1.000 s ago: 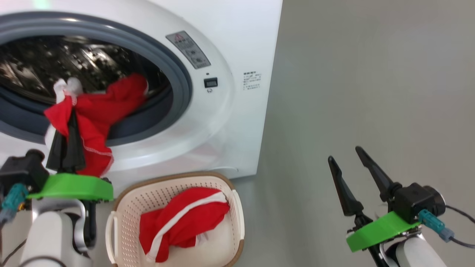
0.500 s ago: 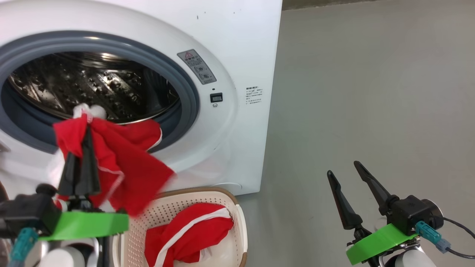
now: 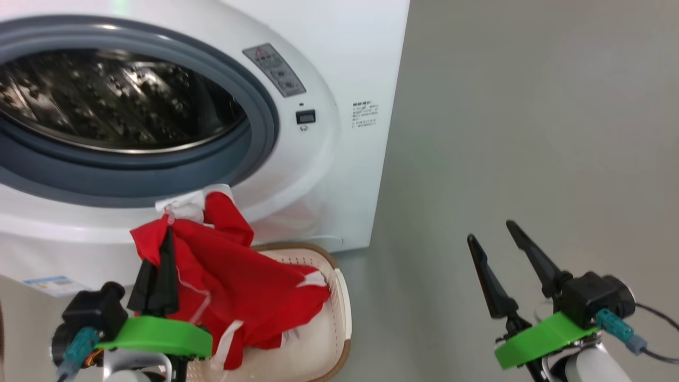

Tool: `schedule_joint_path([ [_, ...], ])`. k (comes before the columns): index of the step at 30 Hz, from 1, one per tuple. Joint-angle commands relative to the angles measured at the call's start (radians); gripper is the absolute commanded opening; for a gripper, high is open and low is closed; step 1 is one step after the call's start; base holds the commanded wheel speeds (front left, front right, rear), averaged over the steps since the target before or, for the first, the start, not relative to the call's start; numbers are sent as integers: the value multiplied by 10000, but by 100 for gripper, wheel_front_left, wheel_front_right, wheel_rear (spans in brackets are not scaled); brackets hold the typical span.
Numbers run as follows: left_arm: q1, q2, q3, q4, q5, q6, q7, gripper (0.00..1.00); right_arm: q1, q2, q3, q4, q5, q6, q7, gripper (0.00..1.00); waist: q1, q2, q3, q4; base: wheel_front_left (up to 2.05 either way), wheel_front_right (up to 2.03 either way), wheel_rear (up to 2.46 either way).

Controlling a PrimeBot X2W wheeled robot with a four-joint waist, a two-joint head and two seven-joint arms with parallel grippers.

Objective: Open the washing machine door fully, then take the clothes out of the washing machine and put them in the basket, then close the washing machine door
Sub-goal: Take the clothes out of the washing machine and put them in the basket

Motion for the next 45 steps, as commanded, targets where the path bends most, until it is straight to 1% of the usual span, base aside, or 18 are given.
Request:
schedule_joint_path([
  [1,-540,112,276,157,-198,-97,-168,0,-418,-112,215,-309,-50,63,-63,100,0,0,454,-45,0,0,0],
  [4,-990,101,232,1341,-346,-275,-310,0,-602,-86,203,-394,-61,63,-63,100,0,0,809,-105,0,0,0],
  [6,-1350,84,264,2068,-622,-491,-402,0,-690,-59,187,-428,-76,63,-63,100,0,0,1035,-130,0,0,0],
  [10,-2065,62,316,3624,-1016,-785,-497,0,-864,-24,198,-461,-98,63,-63,100,0,0,1473,-193,0,0,0],
  [14,-2752,52,124,5333,-1279,-1095,-465,0,-1066,-4,212,-482,-105,63,-63,100,0,0,1837,-279,0,0,0],
  [17,-3224,44,-87,6536,-1518,-1263,-162,0,-1186,37,223,-491,-114,63,-63,100,0,0,2071,-363,0,0,0],
  [23,-4049,34,-690,8538,-1885,-1437,1060,0,-1434,122,310,-460,-62,63,-63,100,0,0,2517,-557,0,0,0],
  [28,-4619,114,-910,9647,-2111,-1464,1696,0,-1643,192,401,-462,1,63,-63,100,0,0,2907,-745,0,0,0],
  [29,-4619,114,-910,9647,-2111,-1464,1696,0,-1643,192,401,-462,1,63,-63,100,0,0,2907,-745,0,0,0],
  [31,-4892,131,-1001,10056,-2350,-1468,2134,0,-1741,227,431,-443,34,63,-63,100,0,0,3131,-842,0,0,0],
  [34,-5022,198,-1040,10190,-2581,-1469,2437,0,-1787,245,462,-417,48,63,-63,100,0,0,3264,-905,0,0,0],
  [40,-5279,461,-1103,10402,-2967,-1471,2364,0,-1884,276,453,-348,64,63,-63,100,0,0,3447,-997,0,0,0],
  [41,-5295,471,-1123,10437,-3000,-1471,2305,5,-1887,277,441,-331,64,63,-63,100,0,0,3440,-997,0,0,0],
  [42,-5302,459,-1158,10461,-3044,-1471,2288,17,-1886,278,411,-300,62,63,-63,100,0,0,3424,-990,0,0,0],
  [43,-5301,442,-1203,10470,-3094,-1471,2268,32,-1870,284,353,-213,72,63,-63,100,0,0,3394,-978,0,0,0],
  [44,-5295,435,-1254,10458,-3118,-1471,2171,61,-1870,291,318,-129,77,63,-63,100,0,0,3357,-959,0,0,0],
  [45,-5268,428,-1311,10449,-3135,-1471,2053,95,-1861,301,284,-10,82,63,-63,100,0,0,3285,-933,0,0,0],
])
